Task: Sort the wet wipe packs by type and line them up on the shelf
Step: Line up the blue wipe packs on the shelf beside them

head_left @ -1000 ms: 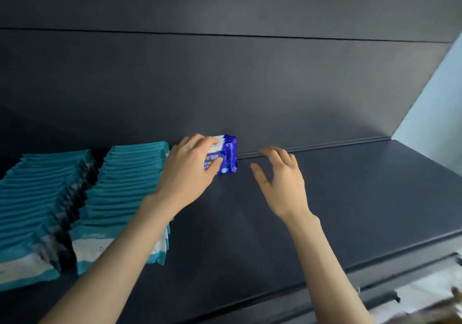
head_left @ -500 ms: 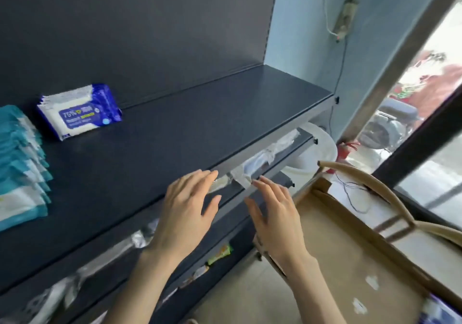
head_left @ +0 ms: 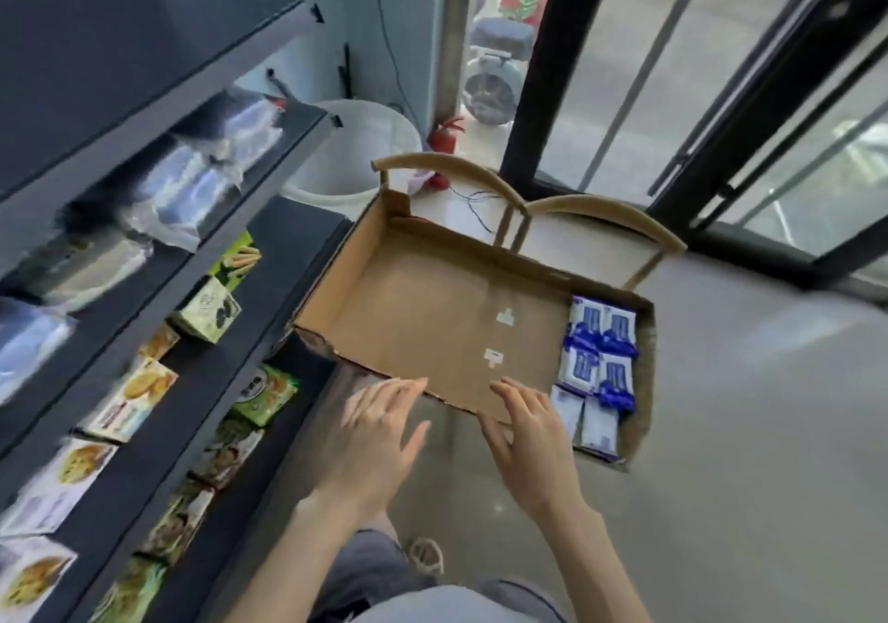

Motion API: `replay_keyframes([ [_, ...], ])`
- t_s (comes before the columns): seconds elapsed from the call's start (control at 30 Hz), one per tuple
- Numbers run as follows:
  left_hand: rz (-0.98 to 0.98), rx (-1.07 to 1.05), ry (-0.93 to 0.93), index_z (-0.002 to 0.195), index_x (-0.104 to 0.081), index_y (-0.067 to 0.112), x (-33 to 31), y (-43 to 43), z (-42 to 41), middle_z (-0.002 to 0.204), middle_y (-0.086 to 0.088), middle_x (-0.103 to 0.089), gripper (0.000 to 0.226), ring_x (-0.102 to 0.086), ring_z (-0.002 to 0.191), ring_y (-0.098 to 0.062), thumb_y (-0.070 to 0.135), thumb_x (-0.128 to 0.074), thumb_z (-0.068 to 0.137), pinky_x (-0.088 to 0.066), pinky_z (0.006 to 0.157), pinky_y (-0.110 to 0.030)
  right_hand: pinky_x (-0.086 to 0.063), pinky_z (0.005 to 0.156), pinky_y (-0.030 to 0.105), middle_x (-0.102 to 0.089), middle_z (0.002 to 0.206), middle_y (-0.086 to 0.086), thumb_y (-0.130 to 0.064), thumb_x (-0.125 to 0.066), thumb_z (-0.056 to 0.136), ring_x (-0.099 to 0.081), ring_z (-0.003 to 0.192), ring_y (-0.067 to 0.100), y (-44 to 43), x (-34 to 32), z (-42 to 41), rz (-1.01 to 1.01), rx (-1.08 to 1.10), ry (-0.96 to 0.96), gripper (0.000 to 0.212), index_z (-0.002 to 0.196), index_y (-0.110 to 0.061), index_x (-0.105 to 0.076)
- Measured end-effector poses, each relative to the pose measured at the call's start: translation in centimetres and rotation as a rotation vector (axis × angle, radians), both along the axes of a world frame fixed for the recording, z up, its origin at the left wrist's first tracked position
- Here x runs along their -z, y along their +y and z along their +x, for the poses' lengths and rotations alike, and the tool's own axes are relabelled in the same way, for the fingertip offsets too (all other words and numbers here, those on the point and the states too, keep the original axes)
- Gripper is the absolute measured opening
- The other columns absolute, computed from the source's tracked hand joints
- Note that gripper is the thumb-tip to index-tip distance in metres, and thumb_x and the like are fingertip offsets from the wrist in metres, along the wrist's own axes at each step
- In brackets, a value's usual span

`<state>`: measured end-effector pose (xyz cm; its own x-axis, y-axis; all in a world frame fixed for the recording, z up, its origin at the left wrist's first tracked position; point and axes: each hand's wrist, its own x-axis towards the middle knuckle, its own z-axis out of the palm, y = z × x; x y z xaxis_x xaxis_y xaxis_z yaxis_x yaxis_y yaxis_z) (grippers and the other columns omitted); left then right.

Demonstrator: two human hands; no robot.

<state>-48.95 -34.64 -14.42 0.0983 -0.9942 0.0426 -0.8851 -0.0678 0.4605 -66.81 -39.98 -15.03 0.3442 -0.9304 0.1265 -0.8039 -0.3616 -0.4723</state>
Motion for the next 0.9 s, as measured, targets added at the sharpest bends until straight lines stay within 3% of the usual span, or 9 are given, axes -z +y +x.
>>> replay_keyframes([
  [0.17,0.019,0.211,0.057,0.135,-0.048,0.018,-0.1,-3.8,-5.3,0.131,0.004,-0.054,0.045,-0.045,0.126,-0.015,0.027,-0.058,0.092,-0.018,0.104,-0.024,-0.047,0.092,0.036,-0.066,0.115,0.007,-0.019,-0.069,0.085,-0.059,0.107,0.027,0.2,0.8,-6.2,0.057,0.213,-0.042,0.032,0.115,-0.007,-0.065],
  [0.37,0.065,0.363,0.079,0.135,-0.048,0.020,0.9,-9.9,-10.1,0.130,0.005,-0.054,0.045,-0.046,0.125,-0.016,0.026,-0.058,0.092,-0.025,0.106,-0.028,-0.047,0.091,0.038,-0.066,0.113,0.009,-0.022,-0.064,0.088,-0.059,0.105,0.028,-2.7,1.7,-10.7,0.090,0.392,-0.066,0.033,0.117,-0.005,-0.064],
  [0.57,0.164,0.462,0.087,0.140,-0.042,0.021,3.2,-17.7,-13.8,0.135,0.005,-0.050,0.046,-0.041,0.128,-0.013,0.028,-0.051,0.095,-0.021,0.109,-0.028,-0.043,0.094,0.035,-0.063,0.119,0.006,-0.023,-0.059,0.092,-0.054,0.111,0.026,-8.7,4.1,-14.3,0.210,0.501,-0.087,0.031,0.119,-0.008,-0.061],
  [0.77,0.324,0.463,0.120,0.140,-0.040,0.022,7.5,-25.0,-16.2,0.135,0.006,-0.049,0.044,-0.041,0.126,-0.012,0.027,-0.048,0.096,-0.024,0.105,-0.025,-0.041,0.097,0.034,-0.060,0.123,0.006,-0.021,-0.057,0.093,-0.050,0.115,0.025,-15.5,6.9,-16.8,0.383,0.572,-0.073,0.032,0.122,-0.008,-0.059],
  [0.9,0.425,0.437,0.148,0.140,-0.040,0.021,10.7,-28.4,-18.2,0.134,0.006,-0.049,0.044,-0.042,0.122,-0.015,0.025,-0.048,0.097,-0.027,0.101,-0.025,-0.037,0.095,0.025,-0.058,0.126,0.003,-0.023,-0.054,0.095,-0.047,0.117,0.019,-18.9,9.6,-18.5,0.485,0.600,-0.054,0.034,0.127,-0.011,-0.055],
])
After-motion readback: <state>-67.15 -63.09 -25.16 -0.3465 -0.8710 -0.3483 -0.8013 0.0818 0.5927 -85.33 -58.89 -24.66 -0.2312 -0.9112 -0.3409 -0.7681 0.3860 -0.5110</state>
